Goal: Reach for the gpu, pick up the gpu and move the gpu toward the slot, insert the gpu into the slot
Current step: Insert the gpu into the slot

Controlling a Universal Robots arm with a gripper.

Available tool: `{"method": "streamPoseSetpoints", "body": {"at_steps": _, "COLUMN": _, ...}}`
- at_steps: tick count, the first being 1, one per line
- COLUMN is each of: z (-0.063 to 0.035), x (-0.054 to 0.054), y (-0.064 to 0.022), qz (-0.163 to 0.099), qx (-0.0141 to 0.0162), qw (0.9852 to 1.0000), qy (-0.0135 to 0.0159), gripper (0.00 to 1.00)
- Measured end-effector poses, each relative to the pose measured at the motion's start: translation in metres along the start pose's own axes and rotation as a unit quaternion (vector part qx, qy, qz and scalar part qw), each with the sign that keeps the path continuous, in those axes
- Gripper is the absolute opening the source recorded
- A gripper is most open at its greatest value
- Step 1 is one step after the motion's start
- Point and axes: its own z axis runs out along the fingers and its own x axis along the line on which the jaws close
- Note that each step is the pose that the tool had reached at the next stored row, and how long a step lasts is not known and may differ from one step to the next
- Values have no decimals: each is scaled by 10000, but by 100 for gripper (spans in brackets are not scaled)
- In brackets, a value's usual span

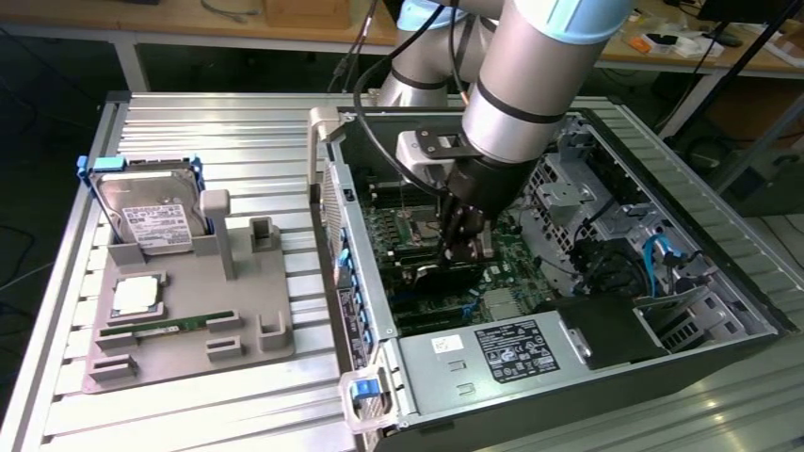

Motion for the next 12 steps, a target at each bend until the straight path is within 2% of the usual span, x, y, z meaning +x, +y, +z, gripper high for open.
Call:
{"method": "streamPoseSetpoints", "body": {"at_steps": 3, "z": 0, "x": 0, "y": 0, "qz": 0, "qx": 0, "qw": 10000, "qy": 0, "gripper": 11}}
{"method": "streamPoseSetpoints", "body": {"at_steps": 12, "z": 0, "x": 0, "y": 0, "qz": 0, "qx": 0, "qw": 10000, "qy": 0, "gripper": 11}}
